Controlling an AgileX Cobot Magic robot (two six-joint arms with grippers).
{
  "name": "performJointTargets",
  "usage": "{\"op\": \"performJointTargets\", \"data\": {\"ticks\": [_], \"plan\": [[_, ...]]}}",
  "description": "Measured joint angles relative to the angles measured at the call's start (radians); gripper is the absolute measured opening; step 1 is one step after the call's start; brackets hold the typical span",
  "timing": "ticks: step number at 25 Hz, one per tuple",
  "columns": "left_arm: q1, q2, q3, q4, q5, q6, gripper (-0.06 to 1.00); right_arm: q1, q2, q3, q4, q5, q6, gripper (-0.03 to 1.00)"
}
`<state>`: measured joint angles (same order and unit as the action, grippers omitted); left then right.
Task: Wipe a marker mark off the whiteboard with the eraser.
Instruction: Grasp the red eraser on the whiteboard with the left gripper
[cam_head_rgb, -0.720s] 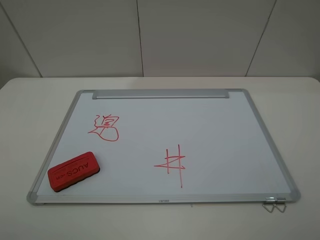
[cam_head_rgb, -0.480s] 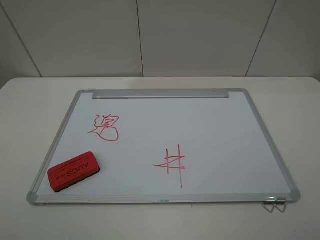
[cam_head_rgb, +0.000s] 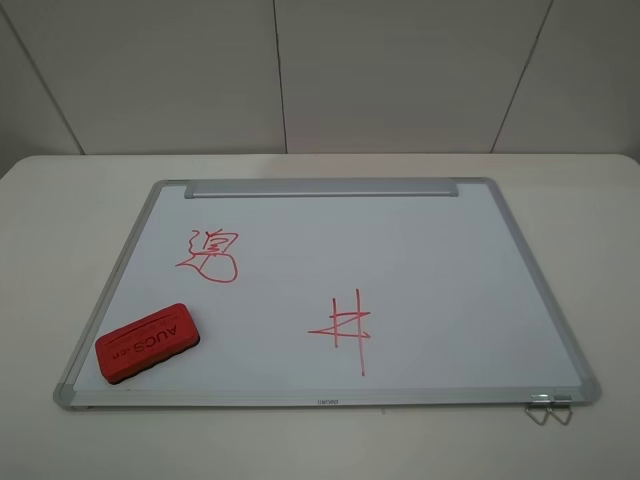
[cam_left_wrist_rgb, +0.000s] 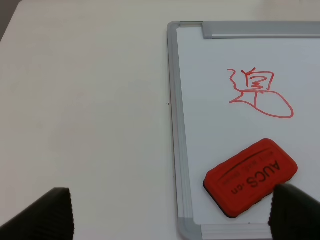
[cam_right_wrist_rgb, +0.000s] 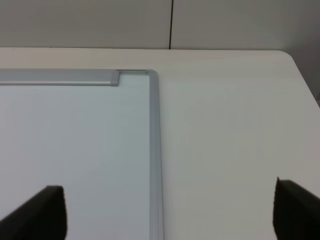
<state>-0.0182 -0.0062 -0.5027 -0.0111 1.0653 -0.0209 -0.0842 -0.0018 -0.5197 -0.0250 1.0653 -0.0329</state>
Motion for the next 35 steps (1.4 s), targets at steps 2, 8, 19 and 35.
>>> {"op": "performJointTargets", "data": {"ticks": [2,8,19,35], "plan": [[0.0,0.0,0.0,0.0,0.0,0.0,0.78,0.0,0.0,0.0,0.0,0.0,0.0,0.71],[0.0,0.0,0.0,0.0,0.0,0.0,0.78,0.0,0.0,0.0,0.0,0.0,0.0,0.71],[0.0,0.0,0.0,0.0,0.0,0.0,0.78,0.0,0.0,0.0,0.0,0.0,0.0,0.71],[0.0,0.0,0.0,0.0,0.0,0.0,0.78,0.0,0.0,0.0,0.0,0.0,0.0,0.71]]}}
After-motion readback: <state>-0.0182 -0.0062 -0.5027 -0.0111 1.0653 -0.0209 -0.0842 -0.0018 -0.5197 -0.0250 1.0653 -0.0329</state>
